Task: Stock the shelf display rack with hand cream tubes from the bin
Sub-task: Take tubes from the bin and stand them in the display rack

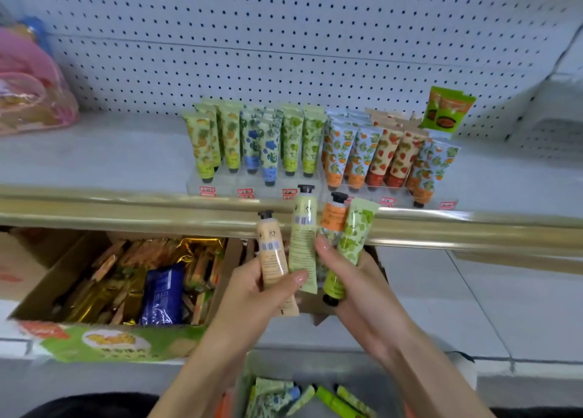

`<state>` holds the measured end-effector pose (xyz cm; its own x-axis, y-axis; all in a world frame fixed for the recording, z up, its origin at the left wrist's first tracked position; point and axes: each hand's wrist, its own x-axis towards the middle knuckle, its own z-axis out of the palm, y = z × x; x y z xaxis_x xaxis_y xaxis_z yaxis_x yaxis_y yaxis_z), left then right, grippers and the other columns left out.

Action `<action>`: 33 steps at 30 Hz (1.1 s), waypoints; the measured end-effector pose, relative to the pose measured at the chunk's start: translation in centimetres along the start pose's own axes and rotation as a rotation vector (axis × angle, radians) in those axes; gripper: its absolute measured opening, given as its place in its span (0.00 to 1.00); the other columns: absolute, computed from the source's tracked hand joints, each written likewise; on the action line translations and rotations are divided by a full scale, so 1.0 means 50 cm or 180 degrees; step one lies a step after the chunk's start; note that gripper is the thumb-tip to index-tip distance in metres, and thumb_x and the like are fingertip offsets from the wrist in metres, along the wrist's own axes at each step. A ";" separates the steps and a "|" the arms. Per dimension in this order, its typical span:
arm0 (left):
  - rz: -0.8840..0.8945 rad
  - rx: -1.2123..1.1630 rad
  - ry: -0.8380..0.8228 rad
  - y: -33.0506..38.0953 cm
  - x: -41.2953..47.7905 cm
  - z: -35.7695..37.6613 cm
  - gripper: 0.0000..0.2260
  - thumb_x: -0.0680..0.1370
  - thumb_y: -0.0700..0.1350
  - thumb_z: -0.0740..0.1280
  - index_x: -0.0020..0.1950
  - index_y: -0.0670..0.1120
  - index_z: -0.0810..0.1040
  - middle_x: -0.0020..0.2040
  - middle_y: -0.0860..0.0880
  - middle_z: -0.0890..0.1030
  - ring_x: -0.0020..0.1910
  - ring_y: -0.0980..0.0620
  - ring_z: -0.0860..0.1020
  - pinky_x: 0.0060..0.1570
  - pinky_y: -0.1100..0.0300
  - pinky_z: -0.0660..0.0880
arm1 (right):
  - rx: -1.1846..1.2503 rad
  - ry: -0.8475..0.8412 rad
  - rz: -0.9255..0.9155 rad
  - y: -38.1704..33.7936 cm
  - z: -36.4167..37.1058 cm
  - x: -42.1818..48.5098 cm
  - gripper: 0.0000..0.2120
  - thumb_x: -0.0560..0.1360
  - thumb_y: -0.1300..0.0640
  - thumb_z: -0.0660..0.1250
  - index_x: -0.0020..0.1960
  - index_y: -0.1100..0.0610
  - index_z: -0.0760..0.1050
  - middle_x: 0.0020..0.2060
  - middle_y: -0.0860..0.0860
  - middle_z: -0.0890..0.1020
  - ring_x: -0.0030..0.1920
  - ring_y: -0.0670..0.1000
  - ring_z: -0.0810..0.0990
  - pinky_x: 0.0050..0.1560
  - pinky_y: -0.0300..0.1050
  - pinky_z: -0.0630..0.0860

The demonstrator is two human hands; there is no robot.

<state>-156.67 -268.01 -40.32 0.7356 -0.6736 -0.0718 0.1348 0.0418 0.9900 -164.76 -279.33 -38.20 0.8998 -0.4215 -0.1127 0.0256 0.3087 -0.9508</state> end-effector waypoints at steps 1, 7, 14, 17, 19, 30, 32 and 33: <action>0.0001 -0.0047 0.0024 0.001 0.002 -0.004 0.09 0.74 0.39 0.69 0.51 0.51 0.80 0.45 0.54 0.85 0.43 0.57 0.83 0.44 0.61 0.80 | 0.0036 -0.0036 0.0006 -0.001 0.007 0.005 0.15 0.72 0.49 0.66 0.55 0.54 0.81 0.51 0.54 0.84 0.49 0.51 0.83 0.42 0.42 0.78; 0.0052 -0.0283 0.0245 0.010 0.008 -0.042 0.12 0.75 0.36 0.67 0.55 0.48 0.79 0.45 0.52 0.85 0.44 0.54 0.83 0.38 0.64 0.79 | 0.0056 -0.0074 0.0156 -0.018 0.054 0.031 0.11 0.71 0.51 0.67 0.49 0.54 0.83 0.49 0.55 0.85 0.47 0.54 0.84 0.38 0.42 0.79; 0.0188 -0.0343 0.0413 0.023 0.020 -0.072 0.12 0.73 0.35 0.68 0.53 0.48 0.80 0.44 0.51 0.86 0.40 0.54 0.83 0.34 0.64 0.79 | 0.0161 -0.0058 0.0259 -0.019 0.086 0.059 0.11 0.74 0.59 0.67 0.55 0.61 0.80 0.50 0.57 0.85 0.54 0.57 0.83 0.60 0.57 0.75; 0.0260 -0.0381 0.0393 0.030 0.025 -0.073 0.11 0.73 0.36 0.68 0.51 0.49 0.81 0.44 0.51 0.86 0.41 0.53 0.84 0.35 0.63 0.79 | 0.0045 -0.0011 0.0279 -0.025 0.075 0.061 0.09 0.74 0.64 0.66 0.53 0.63 0.79 0.48 0.59 0.85 0.50 0.58 0.84 0.52 0.50 0.80; 0.0276 -0.0389 0.0351 0.033 0.031 -0.072 0.10 0.73 0.37 0.68 0.51 0.49 0.80 0.44 0.51 0.86 0.41 0.52 0.84 0.36 0.63 0.80 | -0.0176 0.0090 0.0157 -0.035 0.058 0.058 0.07 0.73 0.64 0.67 0.51 0.62 0.80 0.46 0.59 0.85 0.48 0.57 0.84 0.45 0.46 0.81; 0.0235 -0.0301 0.0043 0.031 0.104 -0.041 0.09 0.72 0.33 0.68 0.49 0.44 0.79 0.38 0.44 0.85 0.33 0.47 0.84 0.31 0.62 0.80 | -0.1817 0.0227 0.0216 -0.191 -0.102 0.020 0.11 0.62 0.59 0.75 0.44 0.59 0.82 0.42 0.61 0.84 0.42 0.58 0.85 0.37 0.45 0.81; 0.0264 -0.0318 0.0024 0.037 0.119 -0.034 0.09 0.72 0.34 0.69 0.50 0.45 0.79 0.38 0.45 0.85 0.35 0.47 0.84 0.32 0.62 0.80 | -0.2129 0.0136 0.0327 -0.224 -0.123 0.017 0.18 0.62 0.58 0.80 0.50 0.61 0.82 0.45 0.61 0.84 0.42 0.56 0.84 0.37 0.42 0.80; 0.0308 -0.0328 0.0016 0.042 0.124 -0.031 0.09 0.72 0.36 0.69 0.50 0.46 0.79 0.38 0.45 0.85 0.35 0.48 0.84 0.32 0.63 0.80 | -0.2225 0.0157 0.0337 -0.238 -0.129 0.018 0.21 0.60 0.57 0.80 0.51 0.60 0.82 0.46 0.59 0.84 0.43 0.54 0.84 0.36 0.40 0.79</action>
<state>-150.81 -270.96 -38.86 0.7517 -0.6591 0.0227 0.1304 0.1822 0.9746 -167.07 -288.85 -28.84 0.8607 -0.4628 -0.2121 -0.3616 -0.2624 -0.8946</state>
